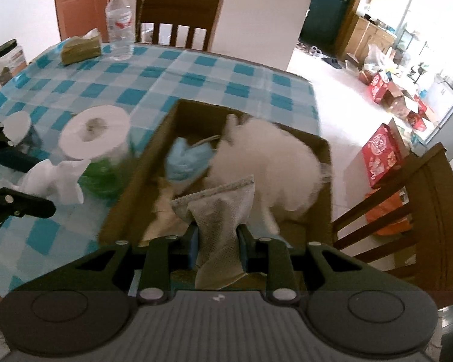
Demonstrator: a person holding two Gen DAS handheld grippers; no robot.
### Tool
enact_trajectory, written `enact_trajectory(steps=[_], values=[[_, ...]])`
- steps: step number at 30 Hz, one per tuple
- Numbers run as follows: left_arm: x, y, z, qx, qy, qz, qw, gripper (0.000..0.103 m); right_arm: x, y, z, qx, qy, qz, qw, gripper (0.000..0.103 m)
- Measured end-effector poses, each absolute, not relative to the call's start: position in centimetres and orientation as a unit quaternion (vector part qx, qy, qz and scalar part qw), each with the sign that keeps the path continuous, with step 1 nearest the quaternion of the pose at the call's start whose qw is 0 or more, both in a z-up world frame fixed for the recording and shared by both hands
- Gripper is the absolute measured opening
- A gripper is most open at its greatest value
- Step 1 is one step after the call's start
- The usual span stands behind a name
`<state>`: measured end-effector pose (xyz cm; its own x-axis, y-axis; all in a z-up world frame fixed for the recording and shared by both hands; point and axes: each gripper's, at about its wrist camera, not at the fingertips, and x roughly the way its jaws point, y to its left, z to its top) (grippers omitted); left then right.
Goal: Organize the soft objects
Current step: 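Lower the white cloth and beige pouch into the box and open both grippers, then withdraw both grippers from the box back over the table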
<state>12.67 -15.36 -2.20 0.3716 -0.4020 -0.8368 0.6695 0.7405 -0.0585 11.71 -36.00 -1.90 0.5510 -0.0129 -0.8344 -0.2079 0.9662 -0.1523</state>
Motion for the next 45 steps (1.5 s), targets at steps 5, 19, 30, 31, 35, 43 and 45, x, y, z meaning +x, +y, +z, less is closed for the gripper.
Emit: enact_trajectory(steps=[5, 19, 30, 31, 35, 43, 45], values=[[13.3, -18.1, -2.4, 0.157, 0.454, -0.328, 0.813, 0.042, 11.8, -38.7, -2.5, -0.106, 0.454, 0.041, 0.884, 0.101], [16.2, -25.2, -3.6, 0.178, 0.446, -0.341, 0.808, 0.047, 9.2, -42.0, -3.2, -0.027, 0.453, 0.03, 0.89, 0.103], [17.3, -27.3, -3.7, 0.171, 0.402, -0.336, 0.834, 0.096, 8.6, -42.5, -3.5, 0.003, 0.447, 0.009, 0.895, 0.103], [17.2, -27.2, -3.8, 0.172, 0.403, -0.334, 0.834, 0.096, 8.6, -42.4, -3.5, 0.005, 0.447, 0.008, 0.895, 0.103], [16.7, -26.1, -3.6, 0.167, 0.402, -0.328, 0.838, 0.099, 8.5, -42.0, -3.7, 0.014, 0.445, 0.005, 0.895, 0.103], [15.8, -22.9, -3.0, 0.136, 0.405, -0.313, 0.848, 0.099, 8.3, -40.8, -3.7, 0.024, 0.437, 0.001, 0.899, 0.103], [15.6, -22.0, -3.0, 0.13, 0.408, -0.306, 0.85, 0.099, 8.3, -40.3, -3.8, 0.02, 0.437, 0.0, 0.899, 0.103]])
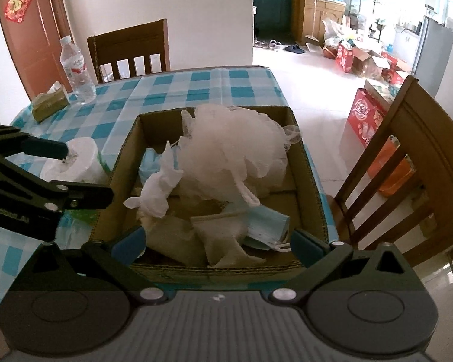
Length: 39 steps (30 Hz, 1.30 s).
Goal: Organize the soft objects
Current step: 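Withdraw both grippers from the box back over the table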
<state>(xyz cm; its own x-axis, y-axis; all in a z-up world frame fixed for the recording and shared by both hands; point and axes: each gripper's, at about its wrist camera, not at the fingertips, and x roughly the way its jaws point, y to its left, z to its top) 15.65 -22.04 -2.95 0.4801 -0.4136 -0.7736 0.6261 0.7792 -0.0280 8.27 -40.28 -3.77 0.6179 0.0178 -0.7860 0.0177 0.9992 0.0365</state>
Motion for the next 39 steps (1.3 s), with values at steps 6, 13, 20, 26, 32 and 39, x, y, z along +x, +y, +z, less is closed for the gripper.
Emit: enact_trajectory(steps=[6, 13, 20, 26, 32, 39], values=[[15.1, -19.8, -2.7, 0.121, 0.412, -0.301, 0.851, 0.099, 8.0, -39.4, -3.5, 0.032, 0.438, -0.005, 0.899, 0.103], [14.4, -16.6, -2.7, 0.108, 0.415, -0.297, 0.853, 0.099, 7.9, -37.3, -3.5, 0.025, 0.45, -0.013, 0.893, 0.103], [13.9, -12.6, -3.3, 0.105, 0.423, -0.291, 0.852, 0.099, 7.5, -33.0, -3.6, 0.011, 0.455, -0.023, 0.89, 0.103], [14.0, -8.7, -3.8, 0.119, 0.42, -0.283, 0.854, 0.099, 7.6, -28.9, -3.5, 0.011, 0.458, -0.028, 0.888, 0.103], [14.5, -4.7, -4.3, 0.12, 0.418, -0.282, 0.855, 0.099, 8.4, -24.3, -3.3, -0.003, 0.459, -0.026, 0.888, 0.103], [14.9, -1.4, -4.2, 0.151, 0.403, -0.271, 0.861, 0.099, 10.2, -20.3, -3.2, -0.017, 0.465, -0.004, 0.885, 0.103]])
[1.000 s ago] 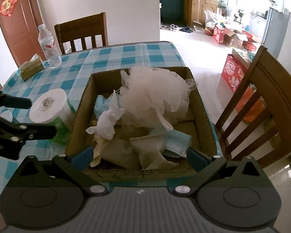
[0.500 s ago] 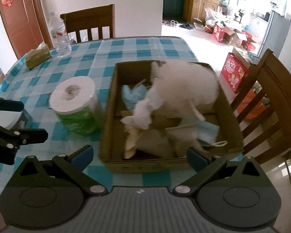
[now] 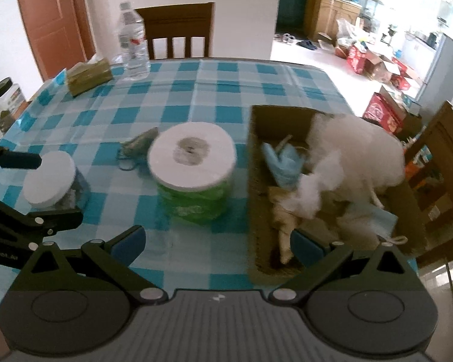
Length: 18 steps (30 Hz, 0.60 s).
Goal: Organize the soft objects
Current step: 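Withdraw both grippers from the box back over the table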
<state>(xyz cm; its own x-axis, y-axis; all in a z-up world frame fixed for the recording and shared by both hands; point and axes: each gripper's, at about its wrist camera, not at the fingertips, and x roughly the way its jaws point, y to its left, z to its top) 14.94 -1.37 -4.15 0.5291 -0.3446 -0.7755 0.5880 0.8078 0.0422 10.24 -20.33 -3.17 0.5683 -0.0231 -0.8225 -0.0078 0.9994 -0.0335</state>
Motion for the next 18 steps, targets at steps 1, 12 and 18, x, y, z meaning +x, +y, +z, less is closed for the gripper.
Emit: enact_trajectory(steps=[1, 12, 18], values=[[15.0, -1.0, -4.0, 0.156, 0.398, -0.269, 0.863, 0.099, 10.6, -19.9, -3.1, -0.018, 0.465, 0.0, 0.885, 0.103], [18.1, 1.4, -3.3, 0.139, 0.404, -0.233, 0.874, 0.099, 15.8, -17.5, -2.5, -0.072, 0.459, 0.093, 0.881, 0.103], [21.1, 1.7, -3.8, 0.15, 0.412, -0.216, 0.872, 0.099, 18.7, -16.8, -2.5, -0.107, 0.465, 0.134, 0.869, 0.103]])
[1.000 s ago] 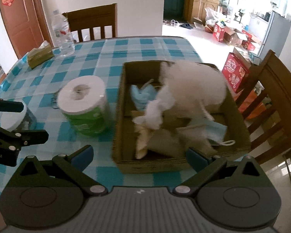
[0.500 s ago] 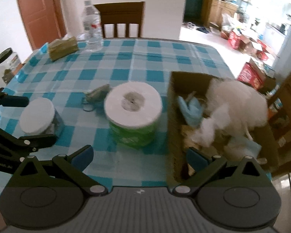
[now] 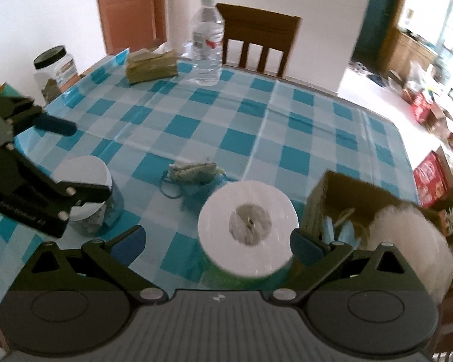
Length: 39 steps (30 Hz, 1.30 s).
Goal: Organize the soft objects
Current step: 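Withdraw both grippers from the box back over the table, then grasp the tasseled beige pouch with the left gripper while the right grasps the plush toy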
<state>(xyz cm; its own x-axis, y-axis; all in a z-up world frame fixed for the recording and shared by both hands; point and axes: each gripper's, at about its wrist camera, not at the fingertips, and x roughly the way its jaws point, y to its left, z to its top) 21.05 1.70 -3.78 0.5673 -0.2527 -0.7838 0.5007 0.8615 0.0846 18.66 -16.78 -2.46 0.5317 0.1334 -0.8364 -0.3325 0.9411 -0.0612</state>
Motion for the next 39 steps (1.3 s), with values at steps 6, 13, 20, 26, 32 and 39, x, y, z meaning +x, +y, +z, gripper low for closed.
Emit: enact_trajectory(steps=[6, 13, 20, 26, 32, 39], values=[[24.3, 1.0, -4.7, 0.163, 0.42, -0.221, 0.865, 0.098, 21.1, -16.6, -2.5, -0.131, 0.467, 0.155, 0.861, 0.103], [27.5, -1.1, -6.1, 0.205, 0.42, -0.256, 0.846, 0.085, 24.3, -16.9, -2.9, -0.146, 0.48, 0.172, 0.848, 0.103], [30.9, -2.8, -9.0, 0.212, 0.447, -0.298, 0.816, 0.06, 27.2, -17.1, -3.9, -0.144, 0.499, 0.19, 0.833, 0.103], [32.5, -4.2, -11.1, 0.21, 0.465, -0.32, 0.798, 0.049, 28.9, -17.2, -5.0, -0.144, 0.508, 0.195, 0.826, 0.103], [33.4, -5.1, -12.4, 0.213, 0.475, -0.326, 0.789, 0.028, 29.7, -17.5, -5.4, -0.142, 0.51, 0.195, 0.826, 0.103], [33.7, -5.0, -12.6, 0.204, 0.475, -0.329, 0.79, 0.017, 30.4, -17.5, -6.0, -0.143, 0.517, 0.195, 0.821, 0.103]])
